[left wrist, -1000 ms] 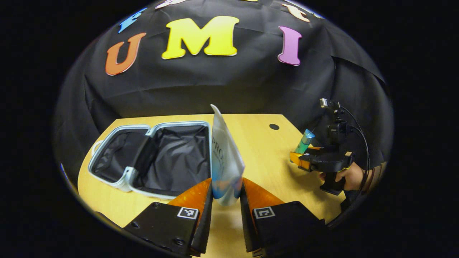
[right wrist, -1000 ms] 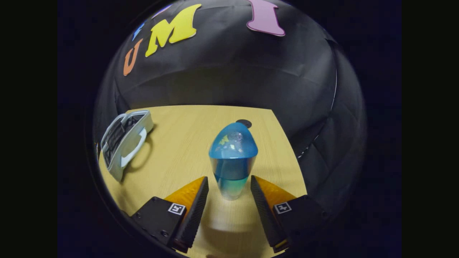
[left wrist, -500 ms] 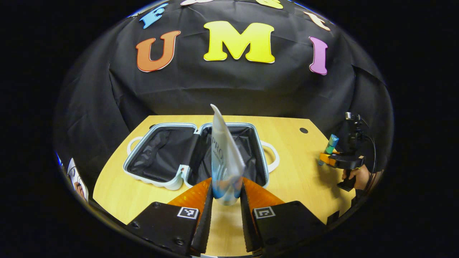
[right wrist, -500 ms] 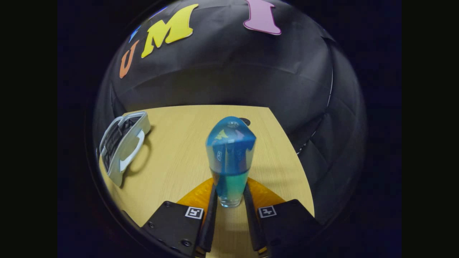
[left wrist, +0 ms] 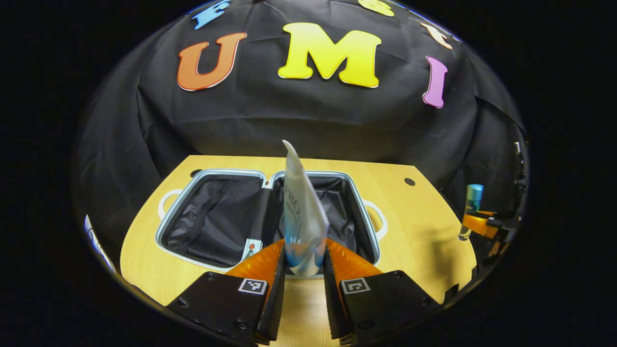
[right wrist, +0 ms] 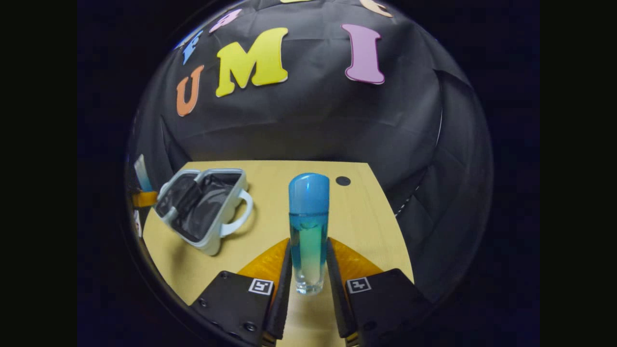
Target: First open the suitcase, pack the skin care products into it, and then close the suitcase.
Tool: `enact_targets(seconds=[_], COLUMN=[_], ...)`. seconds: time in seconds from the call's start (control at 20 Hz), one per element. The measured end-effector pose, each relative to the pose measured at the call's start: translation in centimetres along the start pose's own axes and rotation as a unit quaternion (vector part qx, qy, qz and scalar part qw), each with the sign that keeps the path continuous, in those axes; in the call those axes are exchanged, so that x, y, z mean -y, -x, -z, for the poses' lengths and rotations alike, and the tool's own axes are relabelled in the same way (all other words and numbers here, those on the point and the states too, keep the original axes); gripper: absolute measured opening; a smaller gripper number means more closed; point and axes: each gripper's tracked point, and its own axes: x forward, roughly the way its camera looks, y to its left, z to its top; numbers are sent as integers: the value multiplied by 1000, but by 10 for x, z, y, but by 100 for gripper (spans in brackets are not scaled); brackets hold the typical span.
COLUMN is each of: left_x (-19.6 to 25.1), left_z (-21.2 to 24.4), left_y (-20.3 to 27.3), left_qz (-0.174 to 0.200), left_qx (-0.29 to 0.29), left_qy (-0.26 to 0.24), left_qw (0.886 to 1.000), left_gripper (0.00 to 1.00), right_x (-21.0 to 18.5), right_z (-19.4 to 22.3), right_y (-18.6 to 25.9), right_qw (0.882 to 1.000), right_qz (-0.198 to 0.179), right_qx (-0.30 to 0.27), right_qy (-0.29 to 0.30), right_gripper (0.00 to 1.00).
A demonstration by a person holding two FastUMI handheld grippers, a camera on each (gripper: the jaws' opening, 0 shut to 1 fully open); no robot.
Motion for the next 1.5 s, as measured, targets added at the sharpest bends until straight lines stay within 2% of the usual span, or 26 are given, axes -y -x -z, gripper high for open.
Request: enact_targets(seconds=[0.2,0.45,0.8,1.05,1.3,1.45,1.5], left_x=[-2,-1,-11,-29,-28,-25,-20], left_z=[7,17,63,83,83,84,84], left_y=[-43,-86,-128,-138,-140,-138,-136], left_qz=[29,44,19,-15,-28,-24,-15], left_qx=[-28,-56,-146,-184,-183,-187,-187], left_qy=[-13,-43,-47,-30,-27,-25,-18], left_qw=[999,997,988,982,982,982,982], left_gripper=[42,42,42,41,43,45,50], right_x=[-30,-60,-85,-94,-112,-133,-142], right_z=[-10,-8,2,15,3,-9,-16], right_y=[41,75,100,93,72,52,45], right_qw=[1000,1000,999,1000,999,998,997], right_qz=[11,26,32,15,-15,-45,-54], right_qx=[15,9,10,-9,-11,-14,-13], right_qy=[-7,-14,11,19,35,45,46], right_gripper=[39,38,38,39,39,39,39])
